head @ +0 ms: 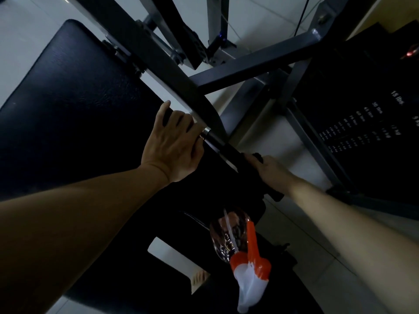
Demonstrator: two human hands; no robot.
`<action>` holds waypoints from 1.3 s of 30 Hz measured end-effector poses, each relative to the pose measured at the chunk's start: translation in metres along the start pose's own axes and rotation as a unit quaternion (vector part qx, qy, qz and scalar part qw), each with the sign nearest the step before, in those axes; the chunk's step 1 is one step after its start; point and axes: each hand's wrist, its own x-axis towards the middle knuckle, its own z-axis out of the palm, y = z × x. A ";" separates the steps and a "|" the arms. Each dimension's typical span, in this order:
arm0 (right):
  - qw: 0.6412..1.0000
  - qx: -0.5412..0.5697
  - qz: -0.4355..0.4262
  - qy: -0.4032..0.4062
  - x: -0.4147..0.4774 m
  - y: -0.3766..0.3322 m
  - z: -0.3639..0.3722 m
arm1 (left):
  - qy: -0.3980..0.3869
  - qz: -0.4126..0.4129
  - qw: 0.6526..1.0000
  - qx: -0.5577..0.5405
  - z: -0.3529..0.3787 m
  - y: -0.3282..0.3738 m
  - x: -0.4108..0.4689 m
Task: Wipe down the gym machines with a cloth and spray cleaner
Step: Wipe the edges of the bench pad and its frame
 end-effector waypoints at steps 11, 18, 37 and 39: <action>0.999 -0.008 -0.035 -0.032 -0.043 0.045 -0.013 | 0.005 0.007 1.000 -0.002 0.001 -0.001 0.000; 0.973 0.186 0.134 0.025 -0.041 0.032 -0.005 | 0.008 0.004 1.000 0.008 0.003 0.000 0.000; 0.961 0.222 0.158 -0.051 -0.038 0.041 -0.021 | 0.018 0.008 1.000 -0.005 0.004 -0.001 0.001; 0.973 0.208 0.082 -0.048 -0.034 0.041 -0.027 | 0.024 0.010 1.000 -0.011 0.005 -0.002 0.000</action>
